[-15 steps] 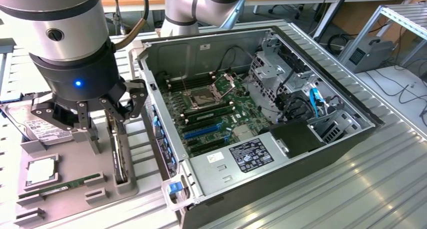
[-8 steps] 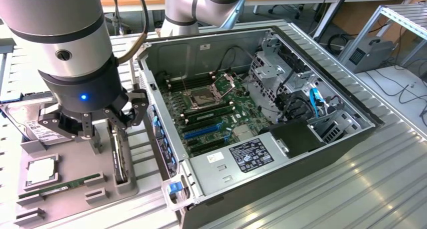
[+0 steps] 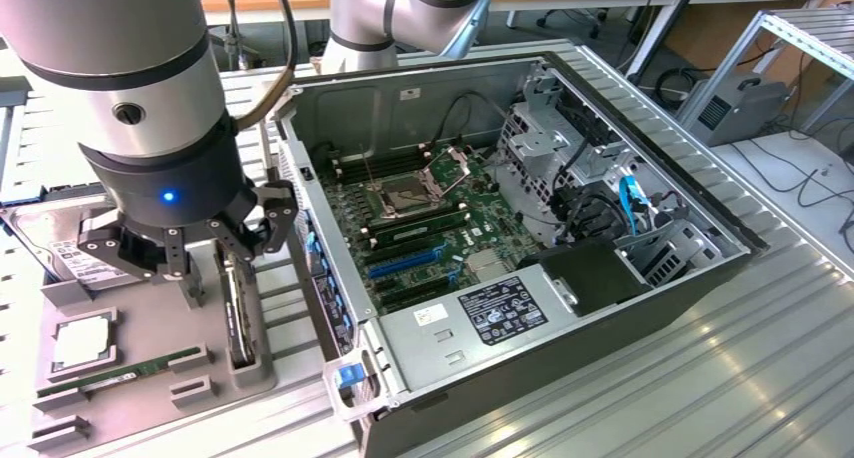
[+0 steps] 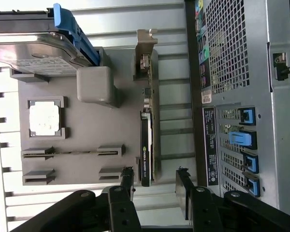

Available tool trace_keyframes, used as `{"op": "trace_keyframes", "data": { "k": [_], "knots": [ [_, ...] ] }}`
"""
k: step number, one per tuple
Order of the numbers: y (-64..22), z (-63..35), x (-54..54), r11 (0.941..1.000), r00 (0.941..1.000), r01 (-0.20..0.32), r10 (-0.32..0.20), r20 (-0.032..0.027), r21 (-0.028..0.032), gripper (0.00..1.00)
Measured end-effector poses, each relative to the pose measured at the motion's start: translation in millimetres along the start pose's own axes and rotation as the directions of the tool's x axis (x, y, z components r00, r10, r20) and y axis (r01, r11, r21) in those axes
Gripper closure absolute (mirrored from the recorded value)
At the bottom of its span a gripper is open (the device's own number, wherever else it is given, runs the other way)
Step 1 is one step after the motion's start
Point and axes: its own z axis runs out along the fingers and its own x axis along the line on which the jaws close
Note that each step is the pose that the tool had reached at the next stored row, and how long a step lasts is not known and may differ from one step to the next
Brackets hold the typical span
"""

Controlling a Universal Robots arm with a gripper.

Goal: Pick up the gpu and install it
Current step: 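Pick up the gpu and move the gpu toward the slot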

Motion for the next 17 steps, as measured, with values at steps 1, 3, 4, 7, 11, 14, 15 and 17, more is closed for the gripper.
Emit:
{"op": "trace_keyframes", "data": {
  "k": [1, 3, 4, 7, 11, 14, 15, 17],
  "knots": [
    [0.0, 0.3, 0.0, 1.0000, 1.0000, 0.000, 0.000, 0.0000, 0.0007, 0.52],
    [0.0, 0.7, 0.1, 1.0000, 1.0000, 0.000, 0.000, 0.0001, 0.0016, 0.52],
    [0.0, 0.9, 0.1, 1.0000, 1.0000, 0.000, 0.000, 0.0001, 0.0021, 0.52],
    [0.0, 1.5, 0.1, 1.0000, 1.0000, 0.000, 0.000, 0.0003, 0.0035, 0.52],
    [0.8, 2.4, 0.3, 1.0000, 1.0000, 0.000, 0.000, 0.0007, 0.0081, 0.52],
    [4.9, 2.6, 0.5, 0.9999, 1.0000, 0.000, 0.000, 0.0008, 0.0106, 0.52],
    [6.6, 2.7, 0.7, 0.9999, 1.0000, 0.000, 0.000, 0.0009, 0.0109, 0.52],
    [9.4, 2.9, 0.9, 0.9999, 1.0000, 0.000, 0.000, 0.0009, 0.0116, 0.52]
  ]
}}
